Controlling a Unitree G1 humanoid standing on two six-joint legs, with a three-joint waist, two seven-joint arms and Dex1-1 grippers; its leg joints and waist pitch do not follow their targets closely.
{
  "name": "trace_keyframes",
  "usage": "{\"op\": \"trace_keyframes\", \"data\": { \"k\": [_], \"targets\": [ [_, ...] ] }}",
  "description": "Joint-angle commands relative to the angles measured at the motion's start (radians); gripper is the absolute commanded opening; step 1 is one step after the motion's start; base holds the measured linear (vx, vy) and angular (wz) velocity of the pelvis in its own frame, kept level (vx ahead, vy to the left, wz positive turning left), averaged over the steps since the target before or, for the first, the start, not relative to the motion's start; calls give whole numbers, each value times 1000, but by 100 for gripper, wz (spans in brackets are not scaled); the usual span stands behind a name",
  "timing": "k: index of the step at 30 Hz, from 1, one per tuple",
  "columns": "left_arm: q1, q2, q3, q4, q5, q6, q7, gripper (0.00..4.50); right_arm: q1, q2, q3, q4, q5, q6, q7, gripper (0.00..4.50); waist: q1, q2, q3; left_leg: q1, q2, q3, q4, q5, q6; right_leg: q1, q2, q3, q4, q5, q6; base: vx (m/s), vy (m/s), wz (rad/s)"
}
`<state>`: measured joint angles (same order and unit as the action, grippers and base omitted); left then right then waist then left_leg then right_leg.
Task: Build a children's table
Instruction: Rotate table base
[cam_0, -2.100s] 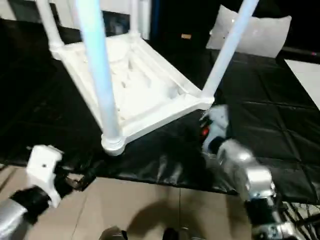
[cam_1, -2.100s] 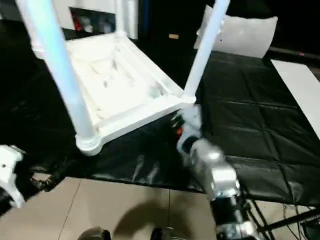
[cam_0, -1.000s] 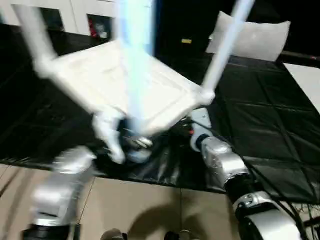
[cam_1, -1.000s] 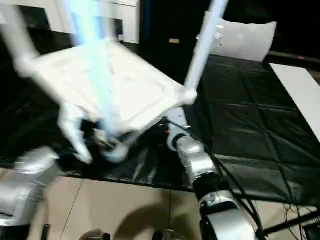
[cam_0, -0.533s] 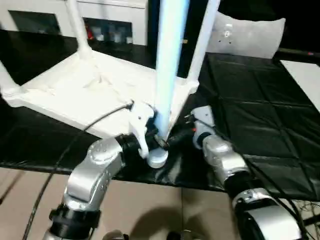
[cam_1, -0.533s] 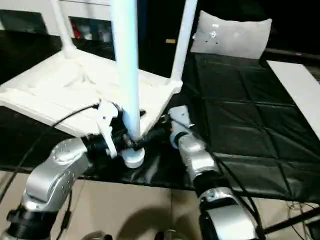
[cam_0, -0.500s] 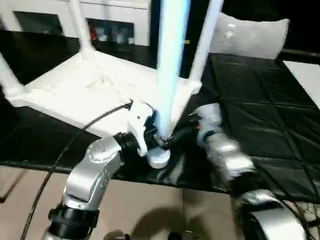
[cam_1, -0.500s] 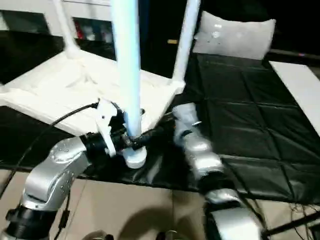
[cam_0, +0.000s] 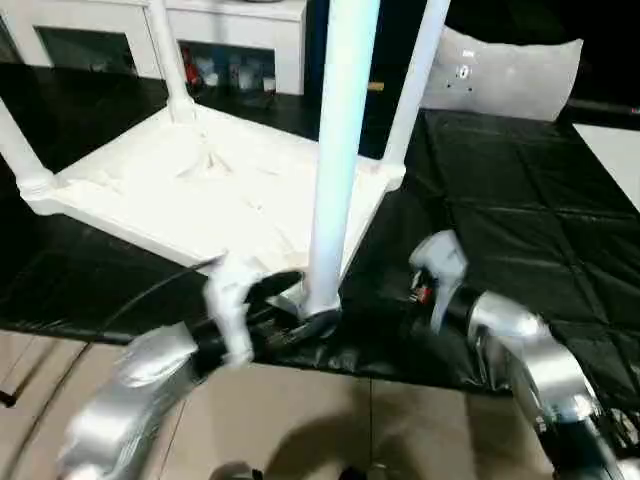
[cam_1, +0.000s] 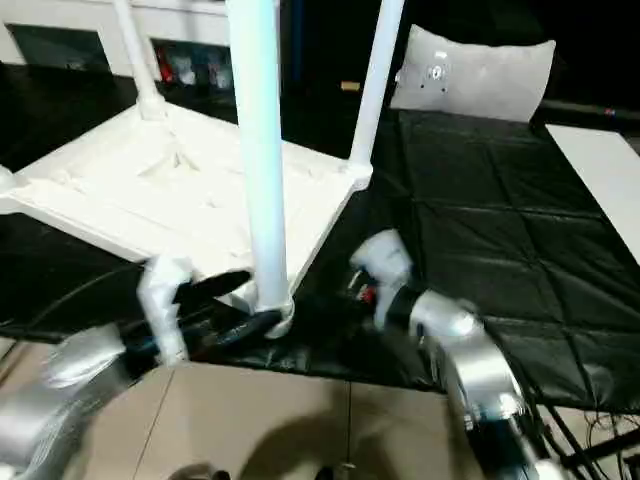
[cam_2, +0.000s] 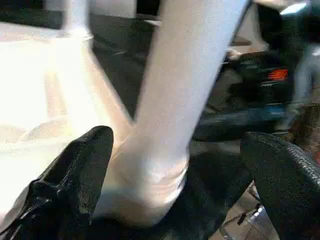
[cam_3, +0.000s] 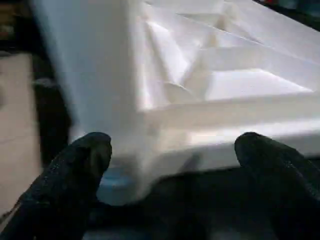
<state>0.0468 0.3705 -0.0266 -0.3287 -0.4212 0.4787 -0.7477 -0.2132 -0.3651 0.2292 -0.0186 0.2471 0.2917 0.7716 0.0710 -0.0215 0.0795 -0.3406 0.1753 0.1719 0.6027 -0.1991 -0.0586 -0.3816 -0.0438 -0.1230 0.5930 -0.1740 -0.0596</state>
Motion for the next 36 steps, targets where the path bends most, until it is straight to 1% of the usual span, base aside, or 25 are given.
{"op": "trace_keyframes", "data": {
  "k": [1, 5, 6, 10, 11, 12, 13, 14, 15, 17, 19, 20, 21, 22, 23, 24, 26, 28, 29, 30, 31, 32, 33, 35, 36],
  "targets": [
    [69, 47, 69, -46, -14, 12, 7, 446, 18, -2, 47, -117, 24, 42, 31, 450, 1, 15, -52, 6, 56, -32, -73, -295, 47, 35, -103, 62, -120, -565, 2, 0, 0, 0],
    [127, 67, 92, -81, -8, 16, 11, 446, 7, 33, 64, -134, 6, 53, -8, 450, -10, 15, -52, 10, 53, -35, -74, -323, 37, 28, -104, 60, -127, -604, 13, 0, 0, 0],
    [143, 69, 91, -95, -7, 18, 16, 446, 1, 44, 69, -137, -4, 57, -25, 450, -7, 19, -53, 19, 54, -34, -72, -331, 35, 23, -104, 61, -131, -610, 15, 0, 0, 0],
    [175, 39, 53, -158, 6, 28, 61, 446, -39, 134, 61, -78, -76, 69, -183, 450, -12, 18, -50, 15, 61, -43, -82, -374, 10, 30, -107, 57, -127, -598, 4, 0, 0, 0],
    [175, 36, 50, -159, 7, 27, 65, 446, -41, 138, 60, -73, -84, 68, -194, 450, -14, 21, -50, 19, 61, -43, -82, -392, 4, 26, -108, 56, -130, -609, 10, 0, 0, 0],
    [174, 27, 40, -165, 11, 22, 81, 446, -50, 157, 49, -52, -116, 67, -254, 450, -14, 21, -46, 28, 59, -42, -79, -415, -1, 23, -109, 54, -137, -631, 18, 0, 0, 0],
    [173, 24, 35, -168, 12, 20, 88, 446, -53, 164, 43, -47, -127, 69, -279, 450, -16, 22, -44, 31, 57, -42, -80, -424, -5, 23, -108, 50, -142, -645, 24, 0, 0, 0],
    [168, 16, 21, -176, 14, 18, 106, 446, -57, 175, 13, -37, -139, 85, -340, 450, -17, 15, -48, 32, 55, -43, -78, -429, -11, 27, -109, 48, -144, -655, 36, 0, 0, 0],
    [167, 16, 20, -177, 14, 18, 106, 446, -57, 174, 9, -37, -140, 86, -344, 450, -16, 17, -49, 32, 53, -43, -78, -424, -9, 28, -112, 49, -145, -657, 42, 0, 0, 0],
    [162, 10, 14, -182, 15, 18, 109, 446, -57, 155, -45, -26, -145, 88, -388, 450, -16, 19, -51, 33, 54, -43, -78, -424, -10, 27, -109, 50, -144, -644, 57, 0, 0, 0],
    [159, 5, 12, -182, 14, 19, 113, 446, -57, 147, -60, -16, -147, 83, -392, 450, -16, 22, -51, 32, 55, -43, -79, -427, -11, 28, -108, 51, -141, -630, 56, 0, 0, 0],
    [146, -6, 6, -176, 21, 14, 123, 446, -64, 134, -93, 14, -151, 66, -406, 450, -16, 18, -50, 31, 54, -43, -79, -431, -10, 29, -107, 50, -142, -628, 58, 0, 0, 0],
    [146, -6, 6, -176, 21, 14, 123, 446, -64, 134, -93, 14, -151, 66, -406, 450, -18, 21, -50, 33, 52, -42, -77, -436, -10, 28, -107, 47, -145, -636, 59, 0, 0, 0],
    [130, -13, -1, -161, 34, 6, 131, 446, -76, 126, -127, 58, -155, 38, -431, 450, -17, 20, -51, 34, 51, -41, -75, -435, -8, 27, -107, 46, -148, -641, 62, 0, 0, 0],
    [117, -18, -8, -142, 52, -9, 141, 446, -84, 122, -138, 91, -158, 23, -440, 450, -18, 25, -51, 35, 48, -41, -73, -432, -7, 27, -109, 43, -148, -646, 63, 0, 0, 0],
    [110, -21, -13, -130, 62, -18, 147, 446, -88, 119, -142, 110, -160, 16, -444, 450, -22, 19, -51, 30, 47, -42, -71, -429, -3, 33, -108, 38, -151, -650, 72, 0, 0, 0],
    [97, -32, -19, -105, 92, -41, 184, 446, -89, 112, -139, 144, -166, 1, -451, 450, -24, 19, -53, 29, 44, -41, -68, -420, 3, 33, -109, 34, -154, -654, 79, 0, 0, 0],
    [83, -46, -18, -80, 121, -53, 231, 446, -72, 117, -145, 119, -139, 12, -433, 450, -28, 18, -56, 24, 43, -40, -66, -408, 11, 38, -109, 26, -156, -651, 86, 0, 0, 0],
    [71, -62, -10, -62, 144, -49, 279, 446, -37, 132, -154, 47, -82, 49, -389, 450, -30, 19, -56, 25, 42, -39, -65, -406, 14, 38, -108, 22, -158, -649, 89, 0, 0, 0],
    [65, -70, -5, -53, 154, -48, 301, 446, -20, 139, -158, 13, -57, 67, -370, 450, -28, 20, -57, 27, 44, -40, -65, -406, 18, 37, -110, 17, -161, -643, 94, 0, 0, 0],
    [63, -73, -4, -51, 156, -47, 307, 446, -16, 142, -160, 5, -50, 72, -365, 450, -29, 19, -58, 25, 44, -40, -66, -402, 20, 39, -109, 17, -160, -634, 96, 0, 0, 0],
    [50, -94, 14, -46, 152, -29, 339, 446, 28, 156, -167, -68, -1, 110, -351, 450, -29, 22, -60, 19, 50, -46, -72, -402, 21, 44, -111, 15, -154, -612, 89, 0, 0, 0],
    [46, -105, 22, -53, 145, -19, 349, 446, 54, 161, -169, -104, 16, 123, -354, 450, -30, 23, -61, 15, 54, -48, -75, -396, 21, 47, -113, 20, -149, -584, 84, 0, 0, 0],
    [42, -118, 27, -64, 139, -13, 363, 446, 95, 166, -169, -156, 32, 148, -370, 450, -28, 23, -62, 17, 56, -47, -75, -389, 22, 43, -115, 25, -147, -562, 66, 0, 0, 0],
    [41, -123, 27, -69, 140, -14, 369, 446, 111, 166, -168, -173, 36, 156, -379, 450, -29, 24, -62, 10, 57, -49, -78, -379, 23, 48, -116, 27, -142, -548, 60, 0, 0, 0]
  ]
}}
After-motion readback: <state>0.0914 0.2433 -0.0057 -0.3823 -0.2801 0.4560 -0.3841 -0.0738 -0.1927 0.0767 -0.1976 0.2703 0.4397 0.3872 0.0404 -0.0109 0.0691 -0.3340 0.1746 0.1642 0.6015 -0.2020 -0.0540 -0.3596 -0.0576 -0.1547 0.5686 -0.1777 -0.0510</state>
